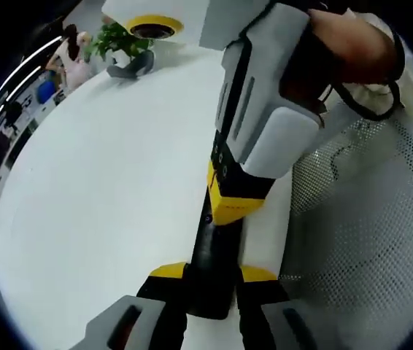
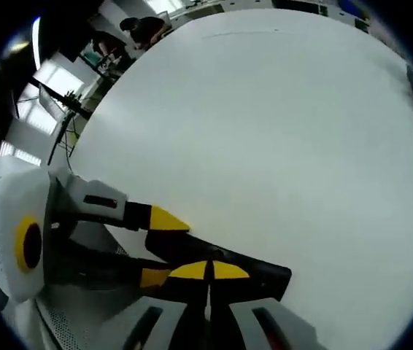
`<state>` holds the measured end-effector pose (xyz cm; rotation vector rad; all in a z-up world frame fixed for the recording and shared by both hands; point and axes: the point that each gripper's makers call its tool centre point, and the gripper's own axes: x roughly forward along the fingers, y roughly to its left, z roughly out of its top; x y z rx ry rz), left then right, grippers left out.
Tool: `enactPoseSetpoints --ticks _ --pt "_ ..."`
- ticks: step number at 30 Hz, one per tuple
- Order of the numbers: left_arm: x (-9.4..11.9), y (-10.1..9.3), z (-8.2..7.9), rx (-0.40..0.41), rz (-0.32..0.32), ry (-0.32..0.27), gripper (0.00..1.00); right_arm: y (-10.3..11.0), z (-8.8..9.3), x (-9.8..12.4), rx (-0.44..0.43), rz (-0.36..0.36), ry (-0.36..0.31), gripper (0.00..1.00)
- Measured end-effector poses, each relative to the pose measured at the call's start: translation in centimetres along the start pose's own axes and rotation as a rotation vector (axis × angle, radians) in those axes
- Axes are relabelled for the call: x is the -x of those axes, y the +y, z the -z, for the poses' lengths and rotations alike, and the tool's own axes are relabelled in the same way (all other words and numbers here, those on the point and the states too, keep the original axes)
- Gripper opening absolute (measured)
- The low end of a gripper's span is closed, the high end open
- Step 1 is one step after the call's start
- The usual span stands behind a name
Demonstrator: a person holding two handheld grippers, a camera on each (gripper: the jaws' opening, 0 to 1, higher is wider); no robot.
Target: Press the specified remote control buttons in sequence, fully releasing each button before pressing the next.
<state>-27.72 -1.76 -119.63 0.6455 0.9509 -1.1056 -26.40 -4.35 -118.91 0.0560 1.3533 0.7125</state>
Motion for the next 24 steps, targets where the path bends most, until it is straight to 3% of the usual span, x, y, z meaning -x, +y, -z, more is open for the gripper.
enactPoseSetpoints --ticks 5,9,14,19,24 --pt "0.0 0.0 0.0 0.004 0.0 -0.004 0.25 0.0 0.7 0.1 -0.013 -0.007 0.046 0.0" --pt "0.0 0.0 -0.1 0.001 0.002 -0.001 0.25 -0.2 0.6 0.3 0.004 0.007 0.043 0.0" --pt "0.0 -0.1 -0.1 0.004 0.001 -0.005 0.25 1.0 0.4 0.4 -0.004 -0.024 0.057 0.0" --pt "0.0 0.0 -0.1 0.006 0.0 -0.01 0.25 0.6 1.5 -0.3 0.033 0.013 0.114 0.0" --pt "0.0 0.0 -0.1 0.004 0.001 -0.012 0.25 0.7 1.5 0.0 0.05 0.02 0.113 0.0"
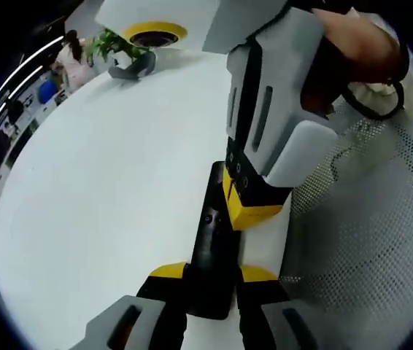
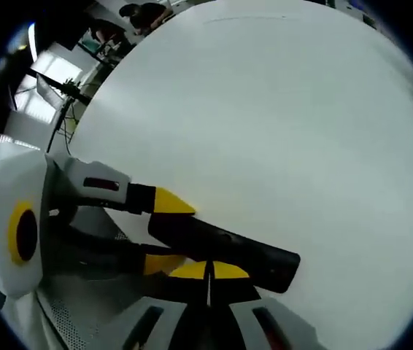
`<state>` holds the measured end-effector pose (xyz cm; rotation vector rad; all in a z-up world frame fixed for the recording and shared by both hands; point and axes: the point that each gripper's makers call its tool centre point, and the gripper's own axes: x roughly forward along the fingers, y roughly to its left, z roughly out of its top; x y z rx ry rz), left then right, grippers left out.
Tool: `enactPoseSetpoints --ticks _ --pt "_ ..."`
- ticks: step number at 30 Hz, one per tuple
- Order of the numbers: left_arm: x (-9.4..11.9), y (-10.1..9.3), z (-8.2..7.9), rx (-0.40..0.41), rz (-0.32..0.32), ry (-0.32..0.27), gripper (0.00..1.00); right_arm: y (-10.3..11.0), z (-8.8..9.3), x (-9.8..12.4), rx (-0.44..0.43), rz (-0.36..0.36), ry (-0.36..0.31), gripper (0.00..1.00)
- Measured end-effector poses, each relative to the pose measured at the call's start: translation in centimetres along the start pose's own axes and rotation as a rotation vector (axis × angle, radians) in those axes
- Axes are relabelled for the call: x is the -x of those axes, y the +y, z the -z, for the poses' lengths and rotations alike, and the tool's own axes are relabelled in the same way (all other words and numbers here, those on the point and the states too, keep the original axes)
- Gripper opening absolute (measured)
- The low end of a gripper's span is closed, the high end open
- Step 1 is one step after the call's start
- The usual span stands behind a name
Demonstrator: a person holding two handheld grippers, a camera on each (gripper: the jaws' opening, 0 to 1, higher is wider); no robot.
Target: Press the specified remote control buttons in sequence, fully releasing each button before pressing the next.
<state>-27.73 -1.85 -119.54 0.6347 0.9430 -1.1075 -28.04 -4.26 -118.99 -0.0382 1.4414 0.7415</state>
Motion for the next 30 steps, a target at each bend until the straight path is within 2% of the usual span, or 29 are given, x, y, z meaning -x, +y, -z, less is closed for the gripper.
enactPoseSetpoints --ticks 7,10,14,26,30 --pt "-0.01 0.04 0.08 -0.012 0.007 0.001 0.25 -0.34 -0.09 0.02 -0.016 -0.011 0.005 0.0" --pt "-0.02 0.06 0.09 -0.016 0.008 0.001 0.25 -0.41 -0.1 0.0 -0.057 -0.046 0.021 0.0" --pt "0.02 0.07 0.1 -0.017 0.011 -0.005 0.24 -0.53 -0.13 0.05 -0.064 -0.079 0.035 0.0" --pt "-0.05 0.15 0.11 -0.013 0.01 -0.007 0.24 -0.6 -0.02 0.26 -0.128 -0.147 0.006 0.0" --pt "-0.04 0.11 0.09 -0.011 0.009 -0.008 0.24 -0.54 -0.03 0.27 -0.128 -0.145 0.003 0.0"
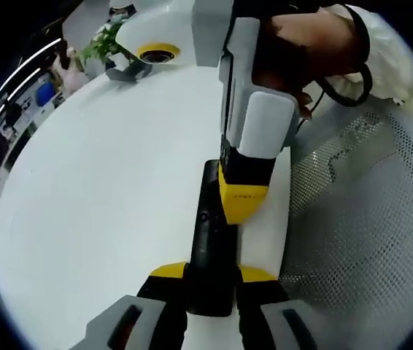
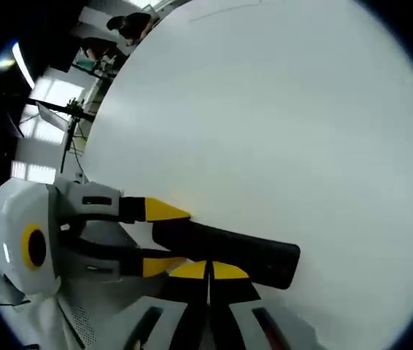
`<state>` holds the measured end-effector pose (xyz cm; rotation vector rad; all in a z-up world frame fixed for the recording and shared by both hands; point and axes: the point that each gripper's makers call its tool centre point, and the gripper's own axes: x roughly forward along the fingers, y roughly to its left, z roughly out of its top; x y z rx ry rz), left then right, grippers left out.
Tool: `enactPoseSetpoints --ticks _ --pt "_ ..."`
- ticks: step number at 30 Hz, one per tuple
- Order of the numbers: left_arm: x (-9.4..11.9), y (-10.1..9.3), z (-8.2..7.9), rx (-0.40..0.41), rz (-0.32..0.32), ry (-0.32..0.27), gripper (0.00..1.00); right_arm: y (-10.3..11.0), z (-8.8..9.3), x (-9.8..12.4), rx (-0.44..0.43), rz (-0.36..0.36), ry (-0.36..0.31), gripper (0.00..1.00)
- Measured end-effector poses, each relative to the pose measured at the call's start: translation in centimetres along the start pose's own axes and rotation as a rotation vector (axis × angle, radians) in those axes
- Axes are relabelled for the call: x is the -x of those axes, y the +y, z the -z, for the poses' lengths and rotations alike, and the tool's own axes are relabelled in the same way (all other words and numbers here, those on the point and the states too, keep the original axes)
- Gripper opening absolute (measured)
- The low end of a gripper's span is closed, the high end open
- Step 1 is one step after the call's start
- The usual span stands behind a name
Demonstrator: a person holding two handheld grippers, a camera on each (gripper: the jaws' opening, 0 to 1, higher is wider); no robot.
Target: Press the specified remote control buttons in sequence, fully releasing each button before pressing the next.
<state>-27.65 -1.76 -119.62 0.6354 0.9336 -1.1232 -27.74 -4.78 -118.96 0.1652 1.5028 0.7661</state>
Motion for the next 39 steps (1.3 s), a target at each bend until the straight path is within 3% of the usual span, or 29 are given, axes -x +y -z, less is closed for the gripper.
enactPoseSetpoints --ticks 8,13,20,29,39 --pt "0.0 0.0 0.0 -0.002 0.0 0.002 0.24 -0.1 -0.4 0.4 0.07 0.048 -0.023 0.0" --pt "0.0 0.0 0.0 -0.002 -0.001 -0.005 0.24 0.7 -1.1 0.0 0.047 0.003 -0.049 0.0" --pt "0.0 0.0 -0.1 -0.004 0.002 -0.015 0.24 1.0 -1.6 -0.2 0.058 0.011 -0.075 0.0" --pt "0.0 0.1 -0.1 -0.004 0.006 -0.036 0.24 1.2 -1.5 -0.6 0.025 -0.017 -0.059 0.0" --pt "0.0 0.0 -0.1 -0.017 0.014 -0.057 0.24 1.0 -1.6 -0.6 0.047 0.017 -0.069 0.0"
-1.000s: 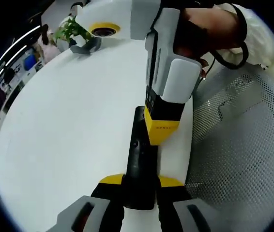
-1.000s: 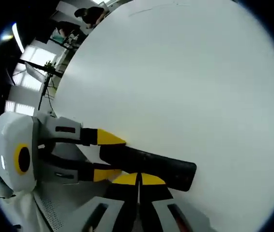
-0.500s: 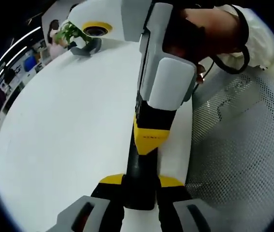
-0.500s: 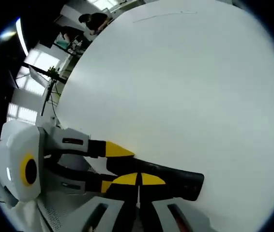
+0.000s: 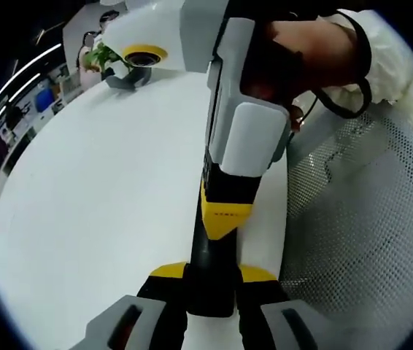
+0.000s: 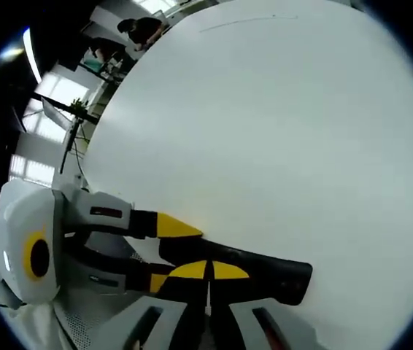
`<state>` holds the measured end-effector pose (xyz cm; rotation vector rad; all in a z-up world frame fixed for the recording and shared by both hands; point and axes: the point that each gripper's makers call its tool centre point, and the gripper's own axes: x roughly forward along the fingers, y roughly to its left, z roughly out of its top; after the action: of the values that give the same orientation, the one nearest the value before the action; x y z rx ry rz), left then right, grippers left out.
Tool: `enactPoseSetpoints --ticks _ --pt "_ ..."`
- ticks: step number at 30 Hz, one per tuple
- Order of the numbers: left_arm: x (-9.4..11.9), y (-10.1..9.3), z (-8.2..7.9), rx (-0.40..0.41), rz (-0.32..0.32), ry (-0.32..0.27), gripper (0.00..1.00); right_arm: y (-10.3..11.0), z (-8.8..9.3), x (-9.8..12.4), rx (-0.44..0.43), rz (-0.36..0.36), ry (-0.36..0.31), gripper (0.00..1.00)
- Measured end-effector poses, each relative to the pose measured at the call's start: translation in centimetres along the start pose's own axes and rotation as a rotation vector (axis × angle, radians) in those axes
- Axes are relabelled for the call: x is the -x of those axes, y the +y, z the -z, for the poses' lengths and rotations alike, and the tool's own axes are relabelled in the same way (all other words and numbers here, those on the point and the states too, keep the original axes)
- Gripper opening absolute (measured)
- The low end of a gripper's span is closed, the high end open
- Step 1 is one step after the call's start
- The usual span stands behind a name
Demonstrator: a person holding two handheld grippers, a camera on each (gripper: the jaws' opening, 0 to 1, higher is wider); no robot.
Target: Press the specified remote control buttons in sequence, fully releasing each button before pressing the next.
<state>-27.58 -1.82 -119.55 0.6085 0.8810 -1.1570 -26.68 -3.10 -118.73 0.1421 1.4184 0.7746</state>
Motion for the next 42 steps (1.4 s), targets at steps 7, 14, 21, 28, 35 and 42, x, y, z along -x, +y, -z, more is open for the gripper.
enactPoseSetpoints --ticks 7,14,21,28,35,42 --pt "0.0 0.0 0.0 0.004 0.0 0.003 0.24 0.2 0.1 0.1 -0.013 -0.006 -0.001 0.0" --pt "0.0 0.0 0.0 0.018 0.002 -0.004 0.24 0.1 0.2 0.2 -0.035 -0.027 -0.014 0.0" --pt "0.0 0.0 0.0 0.02 0.003 -0.003 0.24 1.3 0.1 -0.4 -0.018 -0.072 -0.018 0.0" --pt "0.0 0.1 0.0 0.024 0.0 -0.012 0.24 1.6 -0.1 -0.9 0.048 -0.021 0.005 0.0" --pt "0.0 0.0 0.0 0.021 -0.004 -0.006 0.24 1.1 -0.3 -1.0 0.015 -0.039 -0.015 0.0" --pt "0.0 -0.1 0.0 0.001 -0.008 0.014 0.24 1.3 -0.3 -1.0 0.017 -0.027 -0.04 0.0"
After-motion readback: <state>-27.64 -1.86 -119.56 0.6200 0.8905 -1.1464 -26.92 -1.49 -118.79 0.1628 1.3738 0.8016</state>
